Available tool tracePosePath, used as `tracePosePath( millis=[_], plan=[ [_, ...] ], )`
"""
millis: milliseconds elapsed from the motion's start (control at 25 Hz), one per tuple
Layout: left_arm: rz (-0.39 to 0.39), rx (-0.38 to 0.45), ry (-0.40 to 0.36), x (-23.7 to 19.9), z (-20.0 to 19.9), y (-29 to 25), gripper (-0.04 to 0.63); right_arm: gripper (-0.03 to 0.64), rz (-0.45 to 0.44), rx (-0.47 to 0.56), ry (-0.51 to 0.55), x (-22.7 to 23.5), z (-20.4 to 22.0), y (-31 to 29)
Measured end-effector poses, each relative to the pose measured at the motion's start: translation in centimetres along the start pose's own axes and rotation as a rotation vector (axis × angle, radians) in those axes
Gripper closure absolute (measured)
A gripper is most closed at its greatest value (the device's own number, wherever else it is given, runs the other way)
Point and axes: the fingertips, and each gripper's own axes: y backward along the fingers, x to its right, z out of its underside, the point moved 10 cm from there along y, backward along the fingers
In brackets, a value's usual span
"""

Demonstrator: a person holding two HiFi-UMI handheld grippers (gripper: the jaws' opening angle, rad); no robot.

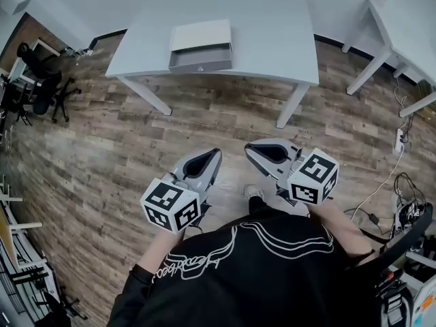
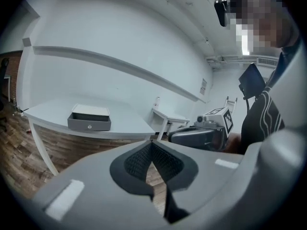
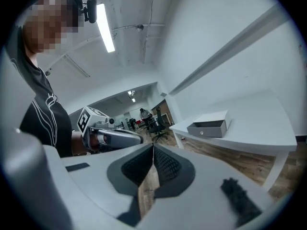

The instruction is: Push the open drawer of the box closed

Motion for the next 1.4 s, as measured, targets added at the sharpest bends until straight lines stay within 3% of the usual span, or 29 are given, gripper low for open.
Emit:
tracePosePath(
  millis=[280,480,640,920,1160,1240,1400],
  plan=[
    [-0.041,0.025,0.049,-4.7,-3.2,-6.0,0.588,0.607,-0.051,-0.042,0.043,7.7,-4.0,-3.6],
    [-0.105,0.021,0.065,-9.3,-4.0,-7.3,0.588,0.607,-0.027,-0.039,0.018,11.0,-5.0,-5.5],
    [-0.109,0.025,0.067,-12.9,-4.7,-9.2,0.588,0.607,0.007,-0.036,-0.016,13.9,-6.0,-7.7],
    [-0.119,-0.039,0.113,-18.7,-5.0,-12.8,0.588,0.607,0.064,-0.039,-0.037,18.4,-8.0,-11.2],
    [-0.161,-0.086,0.127,-23.2,-3.6,-15.9,0.586,0.607,0.087,-0.074,-0.114,21.2,-6.2,-13.4],
    [-0.176,-0.108,0.126,-24.7,-3.0,-16.9,0.539,0.607,0.095,-0.080,-0.138,21.9,-5.6,-14.0],
    [-0.207,-0.143,0.118,-26.9,-2.3,-18.9,0.521,0.607,0.102,-0.091,-0.159,23.1,-5.8,-14.9]
  ],
)
